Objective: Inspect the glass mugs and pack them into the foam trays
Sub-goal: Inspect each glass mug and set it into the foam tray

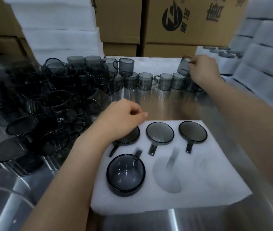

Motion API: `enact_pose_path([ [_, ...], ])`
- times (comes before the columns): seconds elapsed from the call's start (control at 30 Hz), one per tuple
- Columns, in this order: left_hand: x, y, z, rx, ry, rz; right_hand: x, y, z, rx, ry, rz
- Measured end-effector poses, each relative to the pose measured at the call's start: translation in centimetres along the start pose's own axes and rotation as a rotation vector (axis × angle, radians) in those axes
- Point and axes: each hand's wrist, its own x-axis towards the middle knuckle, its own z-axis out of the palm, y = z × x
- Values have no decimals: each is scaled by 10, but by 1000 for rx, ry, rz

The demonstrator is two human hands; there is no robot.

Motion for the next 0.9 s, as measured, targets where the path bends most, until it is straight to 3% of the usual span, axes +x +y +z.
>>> enact_pose_path([
  [0.3,-1,4,-2,-43,67,24,-57,-13,-37,272,84,-168],
  [0.5,-4,7,-4,-223,204,105,-119,-53,-51,439,-166,-292],
  [0.77,-5,13,-4,-365,206,116,-160,-85,-51,670,-321,-355],
  [0.9,-5,14,-5,-417,238,87,-164,-81,-45,898,-354,-364],
])
